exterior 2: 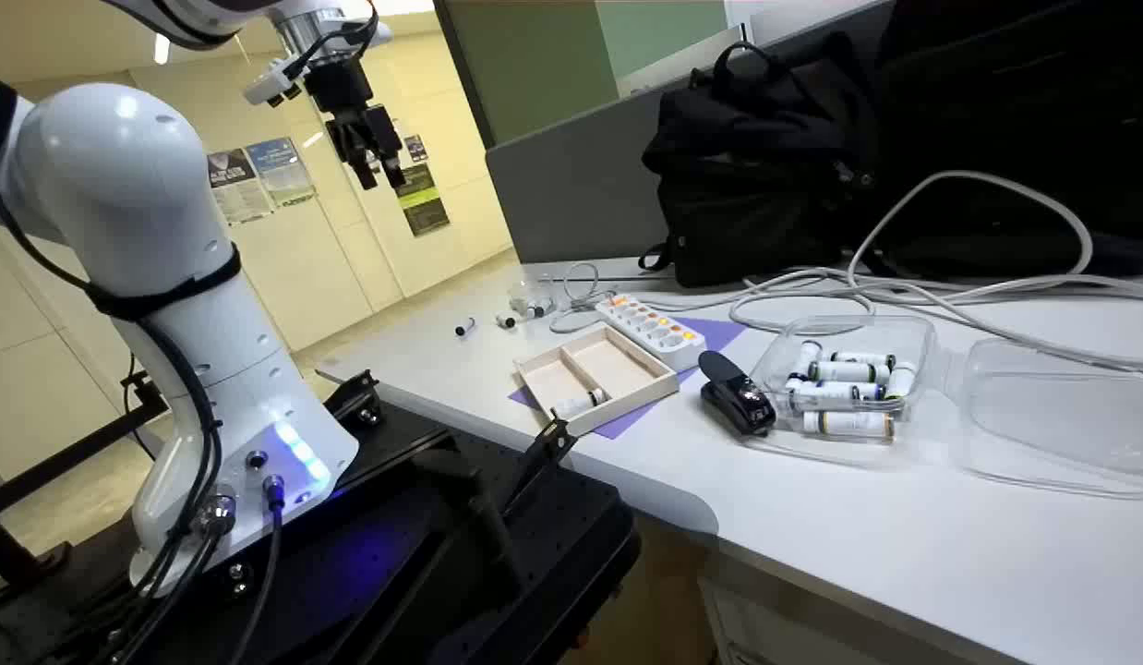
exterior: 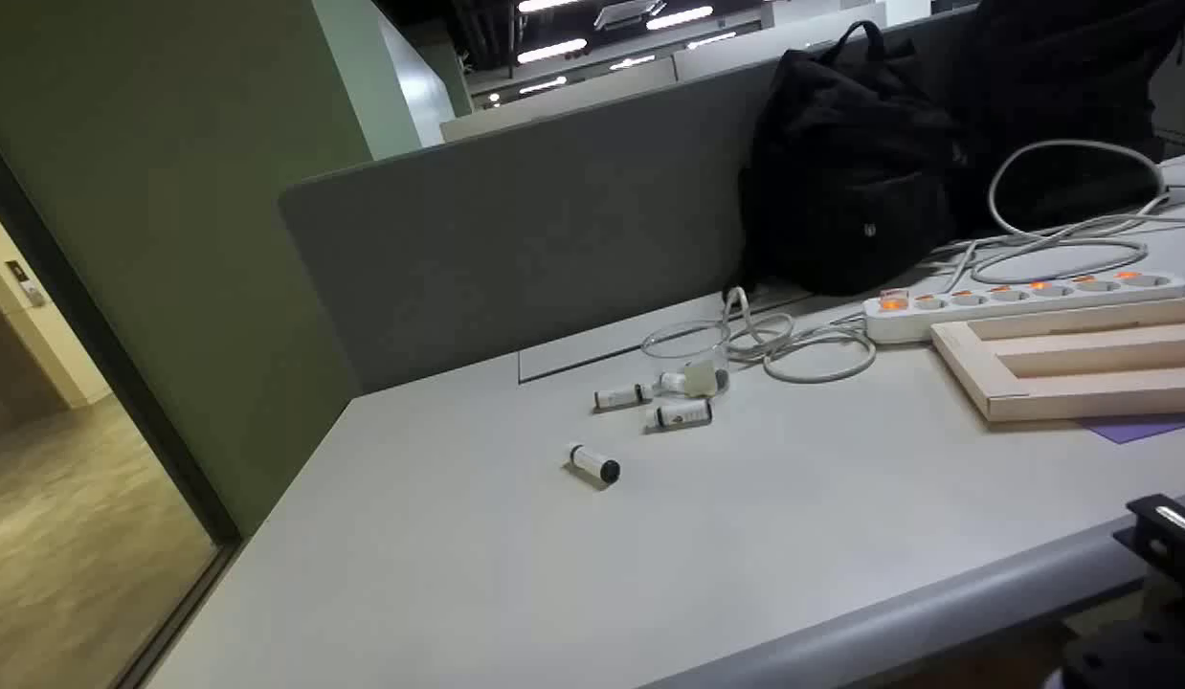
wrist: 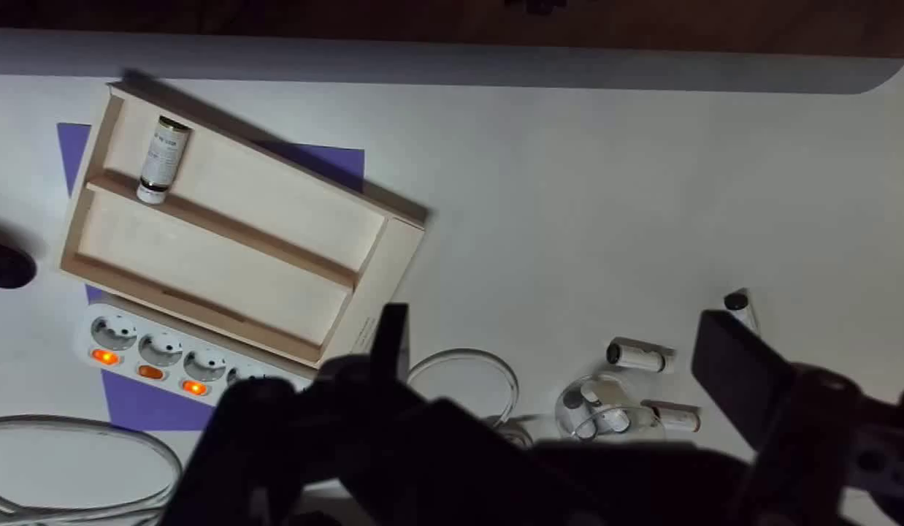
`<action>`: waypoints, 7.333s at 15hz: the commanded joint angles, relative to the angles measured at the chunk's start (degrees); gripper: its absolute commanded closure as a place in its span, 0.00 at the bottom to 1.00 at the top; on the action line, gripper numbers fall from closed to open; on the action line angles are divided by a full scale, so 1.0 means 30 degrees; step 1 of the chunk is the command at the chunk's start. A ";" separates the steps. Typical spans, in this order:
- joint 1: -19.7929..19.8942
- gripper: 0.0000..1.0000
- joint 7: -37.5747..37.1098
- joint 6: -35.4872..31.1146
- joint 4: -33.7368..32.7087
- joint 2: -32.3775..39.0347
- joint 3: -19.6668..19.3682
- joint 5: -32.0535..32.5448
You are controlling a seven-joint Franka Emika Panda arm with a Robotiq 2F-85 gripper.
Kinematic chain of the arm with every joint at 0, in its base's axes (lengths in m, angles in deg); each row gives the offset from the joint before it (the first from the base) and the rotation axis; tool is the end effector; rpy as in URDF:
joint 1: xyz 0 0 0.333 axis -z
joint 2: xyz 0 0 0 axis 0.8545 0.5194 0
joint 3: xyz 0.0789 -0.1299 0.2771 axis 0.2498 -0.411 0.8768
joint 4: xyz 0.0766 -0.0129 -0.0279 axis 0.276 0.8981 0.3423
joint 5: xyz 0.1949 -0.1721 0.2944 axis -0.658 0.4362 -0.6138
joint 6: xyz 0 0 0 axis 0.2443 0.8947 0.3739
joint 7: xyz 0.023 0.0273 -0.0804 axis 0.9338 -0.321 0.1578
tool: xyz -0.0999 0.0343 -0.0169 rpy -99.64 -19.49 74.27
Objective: Turn off the third switch from the right on the extension cord
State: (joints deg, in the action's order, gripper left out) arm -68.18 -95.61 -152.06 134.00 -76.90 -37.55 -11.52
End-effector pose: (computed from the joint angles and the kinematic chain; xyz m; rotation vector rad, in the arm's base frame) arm 0.2891 0.0978 0.4264 -3.0018 -0.0116 -0.1310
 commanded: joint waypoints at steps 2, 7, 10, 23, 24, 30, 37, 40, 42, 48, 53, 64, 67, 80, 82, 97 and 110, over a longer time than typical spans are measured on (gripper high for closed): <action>0.0016 0.00 -0.0003 0.0211 0.0098 0.0091 -0.0015 0.0021; 0.0016 0.00 -0.0005 0.0209 0.0166 0.0354 -0.0017 0.0023; 0.0016 0.00 -0.0005 0.0209 0.0166 0.0355 -0.0017 0.0023; 0.5007 0.00 0.1203 -1.1493 -0.1415 1.0314 -0.3358 0.1508; 0.5527 0.00 0.1055 -1.2515 -0.1756 1.1443 -0.3629 0.1879; 0.6690 0.00 0.1563 -1.3676 -0.2279 1.4088 -0.5347 0.2239; 0.5996 0.25 0.4456 -1.3353 -0.4297 1.5947 -0.5627 -0.2918; 0.5910 0.40 0.6256 -1.3193 -0.6309 1.7849 -0.5409 -0.6672; 0.6051 0.55 0.6811 -1.3322 -0.7561 1.9359 -0.5149 -0.7658; 0.5588 0.97 0.6970 -1.3569 -1.0551 2.3576 -0.4746 -0.6383; 0.5357 0.99 0.3721 -1.2579 -1.0280 2.4249 -0.5339 -0.2058; 0.6190 1.00 0.3635 -1.4309 -1.1532 2.6069 -0.3861 -0.1671; 0.6333 1.00 0.3474 -1.4550 -1.2000 2.6804 -0.3622 -0.1287; 0.6735 1.00 0.3218 -1.4656 -1.3441 2.8654 -0.3168 -0.0999; 0.6742 1.00 0.3227 -1.4694 -1.3489 2.8741 -0.3085 -0.1025; 0.3660 1.00 -0.0413 -1.3877 -1.3049 2.7859 -0.5717 0.1084; 0.3993 1.00 -0.0704 -1.2247 -1.3374 2.7601 -0.5523 0.1257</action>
State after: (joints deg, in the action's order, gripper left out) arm -56.95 -95.40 -190.27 94.78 6.03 -54.86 -8.77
